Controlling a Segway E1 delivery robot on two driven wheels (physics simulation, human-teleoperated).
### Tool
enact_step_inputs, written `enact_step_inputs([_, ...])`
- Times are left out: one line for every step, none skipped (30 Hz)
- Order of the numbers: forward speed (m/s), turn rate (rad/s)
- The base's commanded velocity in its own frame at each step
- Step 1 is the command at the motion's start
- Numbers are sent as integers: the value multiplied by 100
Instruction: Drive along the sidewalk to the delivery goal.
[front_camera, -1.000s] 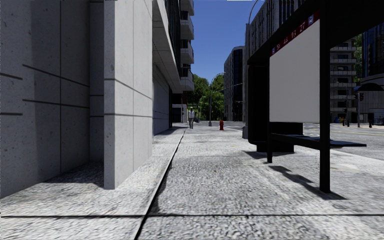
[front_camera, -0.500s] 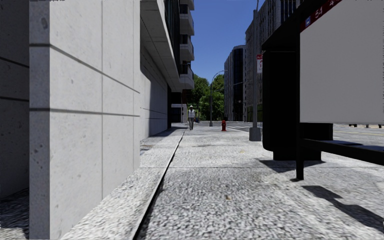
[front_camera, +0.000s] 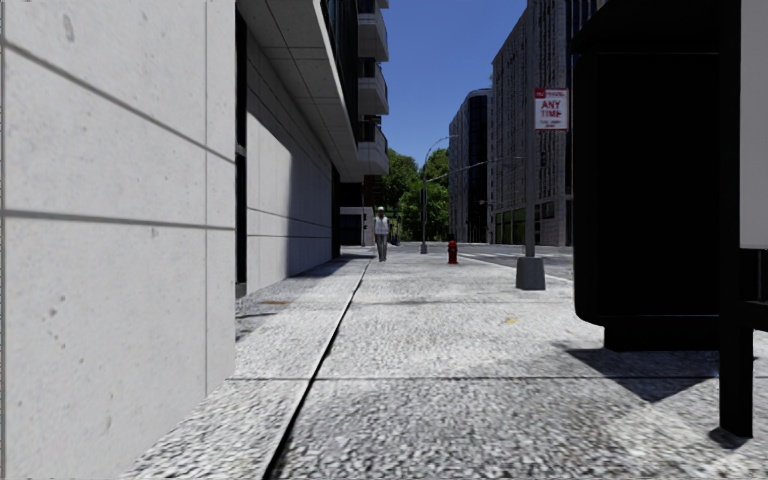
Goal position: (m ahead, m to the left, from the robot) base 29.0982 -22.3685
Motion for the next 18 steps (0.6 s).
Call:
enact_step_inputs([200, 0])
enact_step_inputs([200, 0])
enact_step_inputs([200, 0])
enact_step_inputs([200, 0])
enact_step_inputs([200, 0])
enact_step_inputs([200, 0])
enact_step_inputs([200, 0])
enact_step_inputs([200, 0])
enact_step_inputs([200, 0])
enact_step_inputs([200, 0])
enact_step_inputs([200, 0])
enact_step_inputs([200, 0])
enact_step_inputs([200, 0])
enact_step_inputs([200, 0])
enact_step_inputs([200, 0])
enact_step_inputs([200, 0])
enact_step_inputs([200, 0])
enact_step_inputs([200, 0])
